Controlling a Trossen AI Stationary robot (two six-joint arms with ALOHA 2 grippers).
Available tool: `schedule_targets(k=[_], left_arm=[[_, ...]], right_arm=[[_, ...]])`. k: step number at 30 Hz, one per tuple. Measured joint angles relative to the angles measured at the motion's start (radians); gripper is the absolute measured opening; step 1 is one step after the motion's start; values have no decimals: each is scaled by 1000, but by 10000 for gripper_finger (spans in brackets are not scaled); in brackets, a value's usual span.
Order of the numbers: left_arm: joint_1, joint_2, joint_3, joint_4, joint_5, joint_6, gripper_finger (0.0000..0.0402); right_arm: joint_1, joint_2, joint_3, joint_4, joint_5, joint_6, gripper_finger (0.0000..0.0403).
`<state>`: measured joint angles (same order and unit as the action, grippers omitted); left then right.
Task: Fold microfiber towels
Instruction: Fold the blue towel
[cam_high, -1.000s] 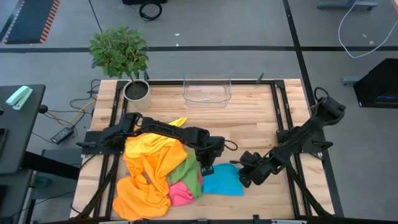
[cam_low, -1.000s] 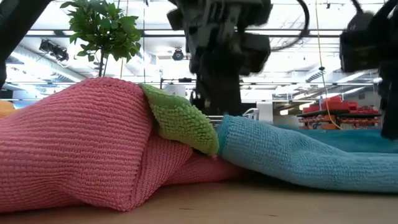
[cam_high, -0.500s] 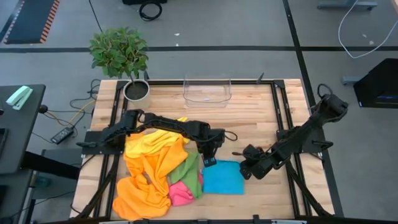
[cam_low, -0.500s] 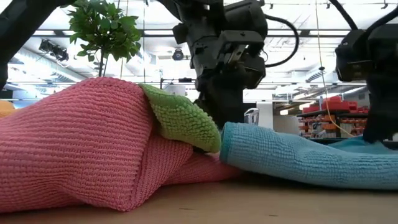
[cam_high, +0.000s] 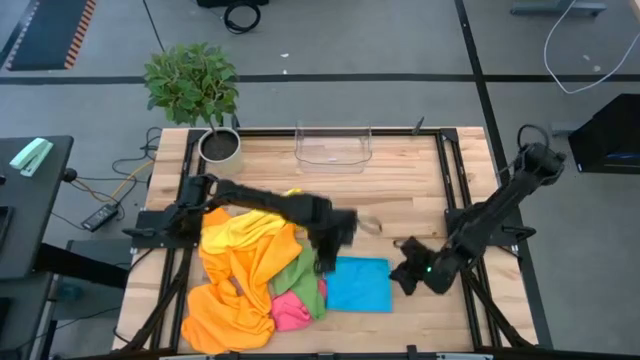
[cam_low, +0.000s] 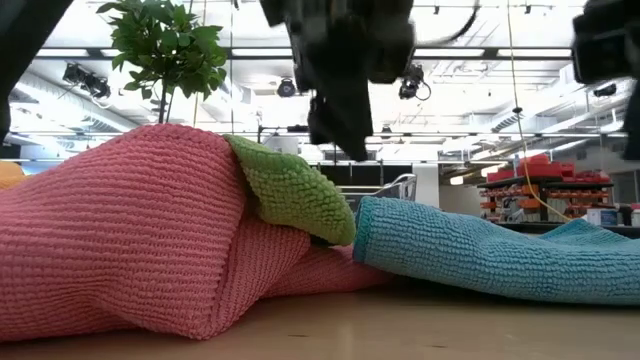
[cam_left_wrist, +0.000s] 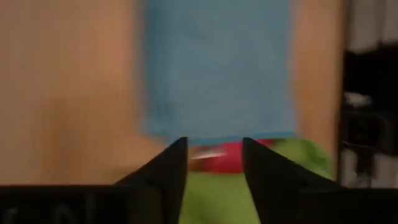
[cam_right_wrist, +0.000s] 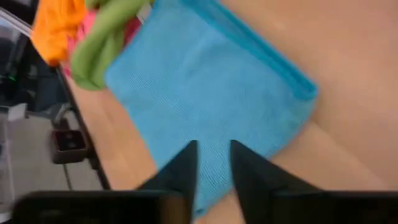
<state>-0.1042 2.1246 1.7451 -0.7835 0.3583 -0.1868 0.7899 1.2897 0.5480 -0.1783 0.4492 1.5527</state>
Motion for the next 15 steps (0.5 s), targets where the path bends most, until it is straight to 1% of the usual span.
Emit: schedule_targets(k=[2,3,4,5,7,10,11,13,15], left_arm=[[-21,24,-2,26,-6,3,95],[-24,35,-2,36,-12,3,66],[-24,42,-2,45,-18,4,37],[-21,43,-2,40,-19,11,19],[-15,41,-2,12,-53,19,13],[-11,11,-3,-75,-182,56,8],[-8,-8,-3,-79,-218,70,7],[1,-57,-27,-58,-248,89,7],[15,-117,-112,13,-252,89,7]], right_arm=[[5,80,0,80,-1,-7,29],[4,116,0,109,-7,-12,15],[2,150,0,138,-17,-13,11],[0,179,0,155,-29,-7,9],[-6,229,0,174,-61,3,6],[-16,283,1,163,-94,10,4],[-24,288,5,148,-102,15,4],[-49,288,8,105,-126,22,3],[-89,250,7,4,-131,7,3]])
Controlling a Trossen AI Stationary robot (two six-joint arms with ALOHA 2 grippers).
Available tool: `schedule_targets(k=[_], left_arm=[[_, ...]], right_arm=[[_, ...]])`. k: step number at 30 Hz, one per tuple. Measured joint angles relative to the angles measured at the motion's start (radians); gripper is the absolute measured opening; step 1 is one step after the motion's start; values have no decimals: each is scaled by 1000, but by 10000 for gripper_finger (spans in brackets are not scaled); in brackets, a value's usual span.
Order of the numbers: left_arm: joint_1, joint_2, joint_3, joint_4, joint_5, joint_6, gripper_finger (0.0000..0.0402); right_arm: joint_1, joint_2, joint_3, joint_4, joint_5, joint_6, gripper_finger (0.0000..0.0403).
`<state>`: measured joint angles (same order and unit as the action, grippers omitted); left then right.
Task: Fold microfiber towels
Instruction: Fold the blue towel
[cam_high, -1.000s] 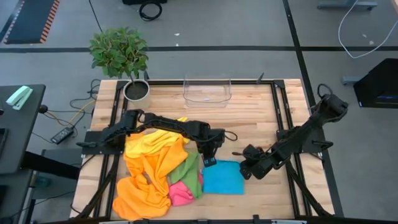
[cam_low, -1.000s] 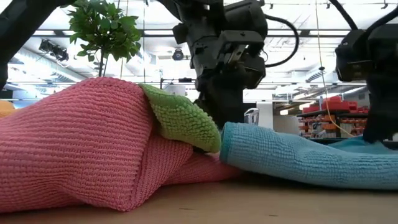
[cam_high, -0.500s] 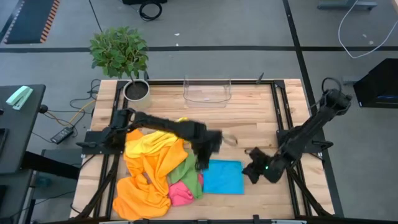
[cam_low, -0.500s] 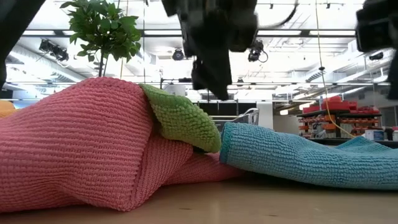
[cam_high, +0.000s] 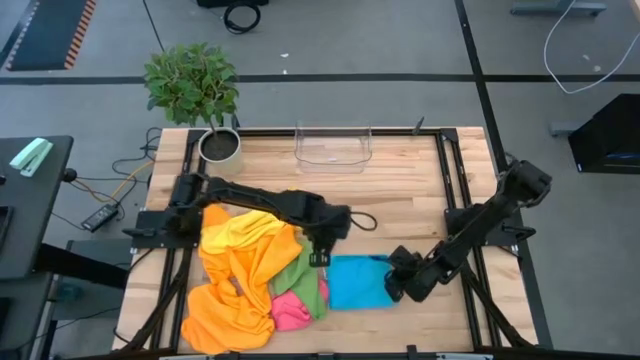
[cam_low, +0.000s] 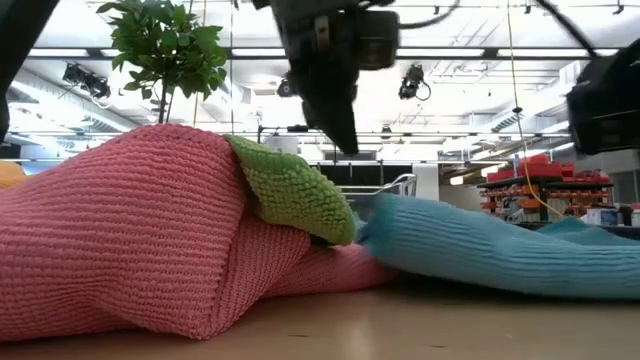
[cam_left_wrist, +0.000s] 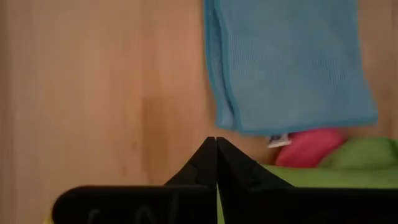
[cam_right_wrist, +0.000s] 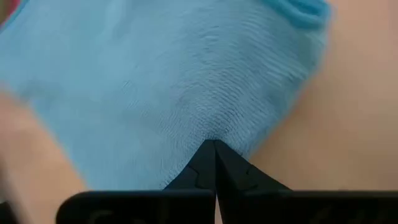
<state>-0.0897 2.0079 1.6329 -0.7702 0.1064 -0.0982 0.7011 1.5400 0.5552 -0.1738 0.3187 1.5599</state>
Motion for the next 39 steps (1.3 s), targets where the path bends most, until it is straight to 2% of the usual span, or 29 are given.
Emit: schedule_targets(k=[5,9,14,17,19,21,24,27,31,33,39], left_arm=[[61,-178,-347,241,50,-64,6],[108,-303,-552,405,95,-108,5],[127,-388,-639,489,103,-71,5],[127,-385,-659,550,101,-18,4],[127,-369,-663,651,102,8,4],[129,-344,-665,720,117,20,4],[133,-274,-646,853,163,24,3],[131,-184,-578,906,200,28,3],[112,-38,-429,877,246,50,2],[103,15,-361,799,250,58,2],[85,174,-173,632,216,84,2]], right_arm=[[-163,-151,-10,-302,-8,-116,2],[-348,-260,-10,-454,-20,-272,2],[-581,-355,-9,-454,-70,-442,1],[-656,-417,3,-459,-138,-459,1],[-643,-451,18,-449,-177,-424,1],[-582,-462,37,-435,-188,-354,1],[-450,-446,45,-416,-182,-207,1],[-309,-391,43,-388,-146,-49,1],[-178,-297,41,-380,-109,94,0],[-143,-258,41,-371,-98,138,0],[-76,-226,37,-389,-90,145,0]])
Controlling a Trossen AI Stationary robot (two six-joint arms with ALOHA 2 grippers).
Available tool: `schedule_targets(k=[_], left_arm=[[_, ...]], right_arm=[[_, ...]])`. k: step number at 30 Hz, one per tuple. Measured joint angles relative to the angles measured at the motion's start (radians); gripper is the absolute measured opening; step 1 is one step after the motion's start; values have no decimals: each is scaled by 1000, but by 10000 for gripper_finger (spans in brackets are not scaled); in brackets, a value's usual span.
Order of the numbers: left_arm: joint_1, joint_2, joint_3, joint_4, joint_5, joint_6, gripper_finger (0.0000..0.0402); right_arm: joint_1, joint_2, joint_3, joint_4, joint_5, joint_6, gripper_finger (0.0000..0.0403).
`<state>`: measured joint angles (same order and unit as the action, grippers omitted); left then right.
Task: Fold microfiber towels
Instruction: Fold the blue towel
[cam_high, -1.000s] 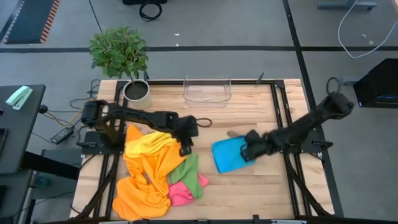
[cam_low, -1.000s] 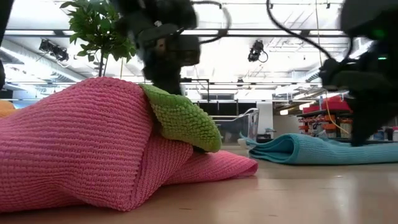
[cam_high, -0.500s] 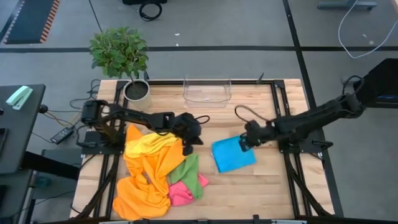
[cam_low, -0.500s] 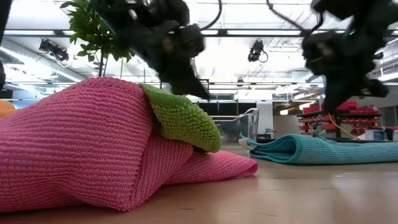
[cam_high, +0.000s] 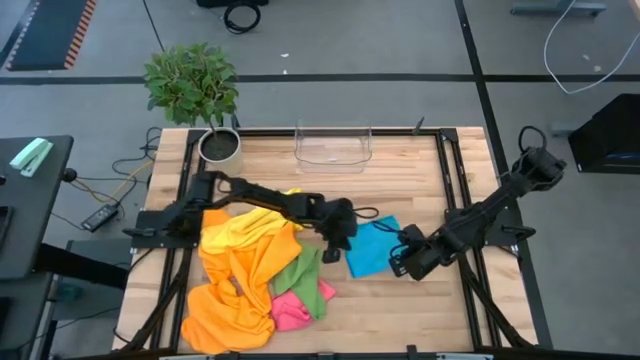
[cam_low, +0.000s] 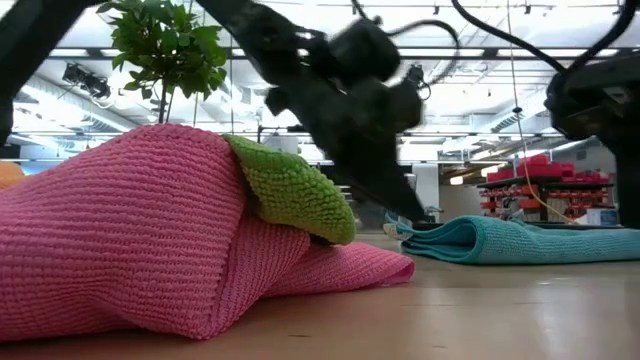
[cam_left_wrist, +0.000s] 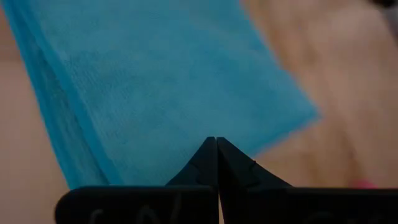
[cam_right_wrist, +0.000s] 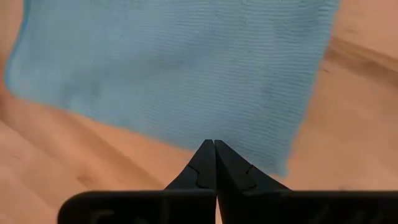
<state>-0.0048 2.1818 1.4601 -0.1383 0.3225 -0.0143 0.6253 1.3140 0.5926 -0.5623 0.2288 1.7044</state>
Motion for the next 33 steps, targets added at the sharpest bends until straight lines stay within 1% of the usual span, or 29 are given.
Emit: schedule_targets(k=[2,4,6,8,9,11,13,14,16,18,20,22,24,26,28,30,32,33], left_arm=[[2,32,43,-104,-13,-1,2],[4,66,88,-120,-32,-5,2],[10,78,124,-178,-57,-6,2],[18,88,148,-197,-68,-10,2],[24,85,165,-224,-94,-12,3],[42,81,217,-299,-165,-14,4],[63,68,282,-367,-242,-12,4],[74,58,322,-420,-252,-6,4],[90,51,396,-451,-260,-12,3],[88,51,447,-529,-250,-61,3],[67,63,454,-519,-217,-100,4],[39,65,426,-512,-190,-146,4],[5,82,392,-465,-184,-190,3],[-20,97,358,-503,-184,-244,3],[-40,122,349,-457,-186,-301,4],[-41,124,344,-503,-189,-322,4],[-34,138,349,-466,-214,-340,3],[-28,139,347,-494,-222,-343,3]], right_arm=[[18,1,0,3,-7,-2,0],[44,-16,-6,-21,-13,-3,0],[63,-23,-9,-15,-21,-10,0],[91,-53,-11,-44,-16,-33,0],[94,-63,-7,-37,-11,-47,0],[118,-106,-7,-63,19,-66,0],[133,-142,-9,-96,77,-59,0],[141,-158,-16,-116,104,-35,0],[154,-194,-48,-172,144,7,0],[154,-214,-92,-98,197,9,0],[151,-233,-158,-10,222,-32,0],[135,-229,-225,148,232,-86,0],[121,-229,-293,229,237,-115,0],[107,-221,-338,331,249,-126,0],[106,-214,-369,416,250,-136,0],[106,-193,-383,477,249,-156,0],[117,-172,-380,508,232,-169,0],[117,-151,-369,510,221,-175,0]])
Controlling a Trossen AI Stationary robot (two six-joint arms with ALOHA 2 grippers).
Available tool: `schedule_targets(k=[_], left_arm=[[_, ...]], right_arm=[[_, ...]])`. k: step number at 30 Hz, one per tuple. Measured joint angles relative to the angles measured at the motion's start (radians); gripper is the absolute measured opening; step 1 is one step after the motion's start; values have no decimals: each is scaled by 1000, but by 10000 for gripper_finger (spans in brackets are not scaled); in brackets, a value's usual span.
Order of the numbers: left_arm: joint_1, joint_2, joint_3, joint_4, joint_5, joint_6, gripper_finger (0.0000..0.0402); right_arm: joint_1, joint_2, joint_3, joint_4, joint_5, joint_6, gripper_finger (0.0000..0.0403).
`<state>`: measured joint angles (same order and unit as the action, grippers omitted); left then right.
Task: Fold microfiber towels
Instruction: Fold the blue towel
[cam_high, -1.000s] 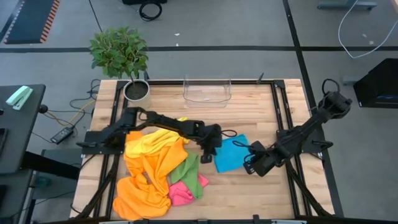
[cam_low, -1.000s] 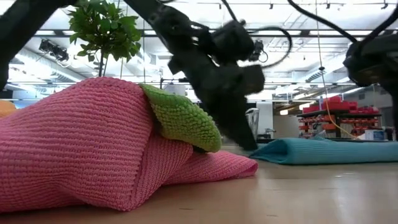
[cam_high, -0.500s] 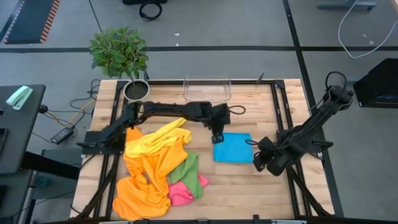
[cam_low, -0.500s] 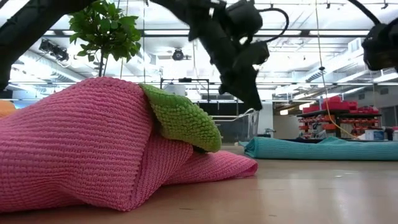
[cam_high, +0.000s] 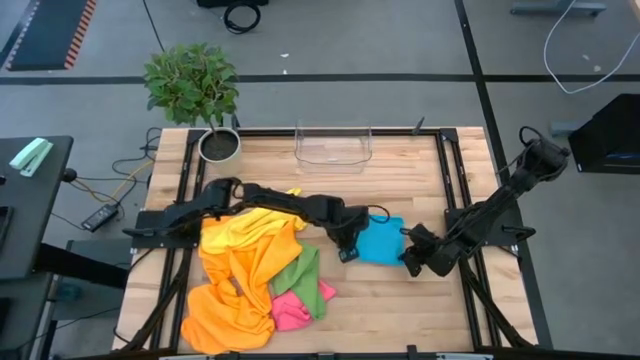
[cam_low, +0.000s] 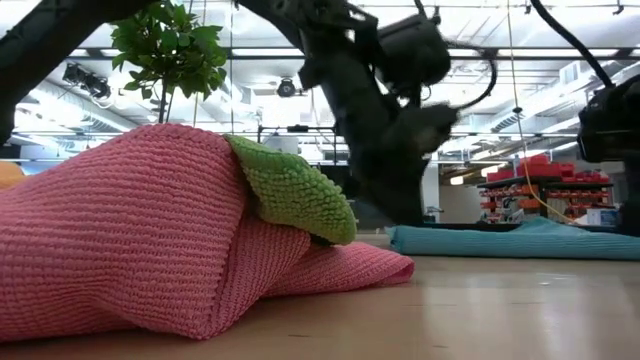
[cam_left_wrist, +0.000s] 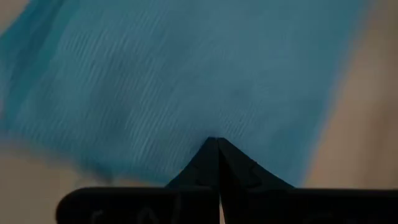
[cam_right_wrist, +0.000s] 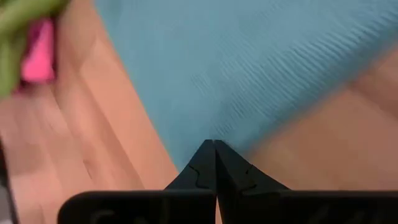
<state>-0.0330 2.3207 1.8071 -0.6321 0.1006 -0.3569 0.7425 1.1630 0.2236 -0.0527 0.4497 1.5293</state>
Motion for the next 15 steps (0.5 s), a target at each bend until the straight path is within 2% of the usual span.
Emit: schedule_targets(k=[5,8,12,15], left_arm=[[51,12,3,-5,-55,5,3],[102,7,3,-28,-92,8,3],[167,-29,-2,-86,-121,-10,6],[187,-72,15,-123,-122,-30,4]], right_arm=[[14,72,46,46,-55,-32,0],[4,103,83,79,-105,-117,0],[-8,59,112,43,-106,-245,0],[-17,-25,108,-90,-57,-238,0]])
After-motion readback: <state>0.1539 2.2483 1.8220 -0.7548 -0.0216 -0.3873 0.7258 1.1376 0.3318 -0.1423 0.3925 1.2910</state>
